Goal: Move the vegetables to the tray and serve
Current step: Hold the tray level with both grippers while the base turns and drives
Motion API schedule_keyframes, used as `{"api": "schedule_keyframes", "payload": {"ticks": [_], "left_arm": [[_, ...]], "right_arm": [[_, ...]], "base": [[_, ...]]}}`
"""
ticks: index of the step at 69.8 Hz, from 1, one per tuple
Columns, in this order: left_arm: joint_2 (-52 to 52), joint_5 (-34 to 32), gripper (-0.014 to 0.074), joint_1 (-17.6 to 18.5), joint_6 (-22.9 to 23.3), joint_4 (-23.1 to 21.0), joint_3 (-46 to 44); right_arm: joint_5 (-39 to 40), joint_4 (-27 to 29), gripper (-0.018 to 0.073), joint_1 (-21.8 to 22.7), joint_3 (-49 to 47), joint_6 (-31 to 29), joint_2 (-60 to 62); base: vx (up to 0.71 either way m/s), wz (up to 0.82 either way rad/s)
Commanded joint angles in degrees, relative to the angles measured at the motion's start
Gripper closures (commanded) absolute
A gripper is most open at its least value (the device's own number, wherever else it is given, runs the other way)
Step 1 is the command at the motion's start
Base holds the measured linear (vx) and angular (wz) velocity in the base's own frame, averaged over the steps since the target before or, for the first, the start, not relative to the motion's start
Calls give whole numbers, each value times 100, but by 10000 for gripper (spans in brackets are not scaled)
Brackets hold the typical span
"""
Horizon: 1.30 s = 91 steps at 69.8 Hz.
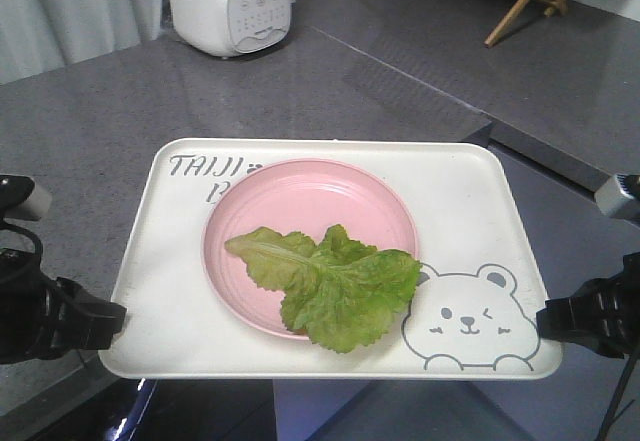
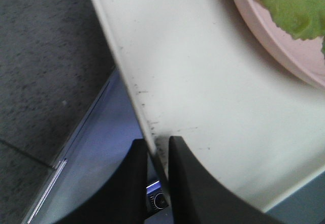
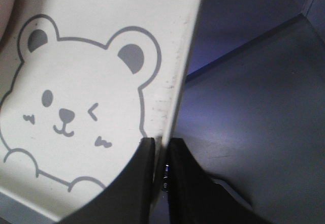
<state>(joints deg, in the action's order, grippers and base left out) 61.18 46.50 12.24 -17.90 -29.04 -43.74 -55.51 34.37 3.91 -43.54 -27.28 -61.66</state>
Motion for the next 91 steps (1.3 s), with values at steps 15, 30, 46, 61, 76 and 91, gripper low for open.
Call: {"api": "schedule_keyframes", "payload": {"ticks": [15, 30, 46, 61, 76, 91], "left_arm": [[-113, -186, 603, 76, -192, -379, -162], [-113, -186, 603, 76, -192, -379, -162], [-113, -186, 603, 76, -192, -379, -162], [-113, -186, 603, 76, -192, -379, -162], [-113, -186, 603, 76, -192, -379, -162], [-113, -186, 603, 76, -192, -379, -162]], "right_arm": [[-120, 448, 562, -42, -165, -296, 117], [-120, 448, 562, -42, -165, -296, 117], [-120, 448, 562, -42, -165, -296, 117], [-120, 448, 562, -42, -165, -296, 117], [-120, 448, 562, -42, -165, -296, 117], [-125, 448, 562, -42, -165, -296, 117]], "base": [[0, -39], [1, -37], [1, -35], [2, -33], [3, -32], [5, -34]]}}
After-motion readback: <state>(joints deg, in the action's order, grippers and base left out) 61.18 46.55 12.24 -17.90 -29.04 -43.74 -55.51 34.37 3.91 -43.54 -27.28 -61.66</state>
